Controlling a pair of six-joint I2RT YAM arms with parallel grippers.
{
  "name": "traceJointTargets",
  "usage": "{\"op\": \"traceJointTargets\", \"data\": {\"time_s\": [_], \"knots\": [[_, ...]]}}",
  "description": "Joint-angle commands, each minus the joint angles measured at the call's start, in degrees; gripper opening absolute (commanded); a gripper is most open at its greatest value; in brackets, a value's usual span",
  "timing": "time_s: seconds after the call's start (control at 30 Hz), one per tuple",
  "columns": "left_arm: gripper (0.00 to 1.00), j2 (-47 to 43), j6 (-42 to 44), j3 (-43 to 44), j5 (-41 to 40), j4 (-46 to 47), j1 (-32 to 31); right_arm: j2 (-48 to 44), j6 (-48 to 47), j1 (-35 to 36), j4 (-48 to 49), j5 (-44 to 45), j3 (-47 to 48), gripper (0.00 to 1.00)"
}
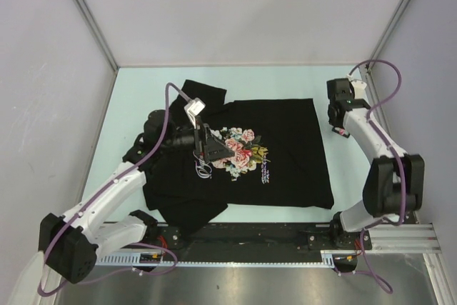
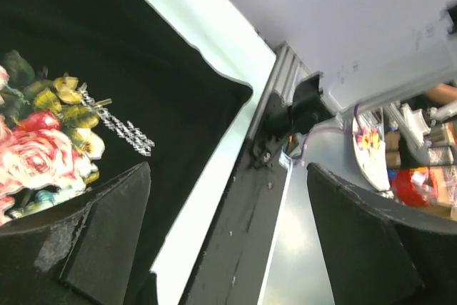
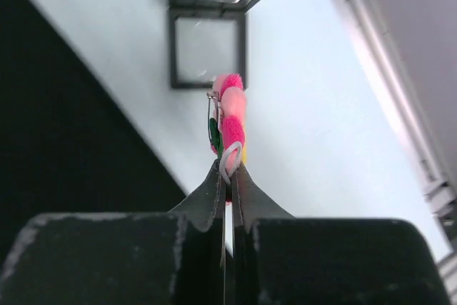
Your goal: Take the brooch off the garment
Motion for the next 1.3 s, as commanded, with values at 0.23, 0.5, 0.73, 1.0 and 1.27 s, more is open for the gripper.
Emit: {"op": "traceJointTargets", "data": {"time_s": [0.23,0.5,0.73,1.0,1.27], "knots": [[0.97,-1.5,10.7,5.5,-7.6,-13.1,-9.1,14.6,-6.6,1.2,-1.9,19.6,9.6,0.0],[0.97,-0.7,10.5,5.4,-8.1,-13.2,-9.4,20.9,-8.8,1.2,-0.4,21.1,11.9,0.0],[0.98,-0.1,10.6,5.2,-8.7,-13.4,-9.4,25.3,-11.6,1.6,3.0,20.8,12.6,0.0],[0.98,0.7,10.7,5.0,-8.8,-13.3,-9.3,30.8,-16.1,3.1,6.1,27.1,15.0,0.03],[0.98,1.3,10.4,4.6,-8.7,-12.8,-9.0,35.2,-19.2,4.5,7.6,30.9,17.2,0.25]]}}
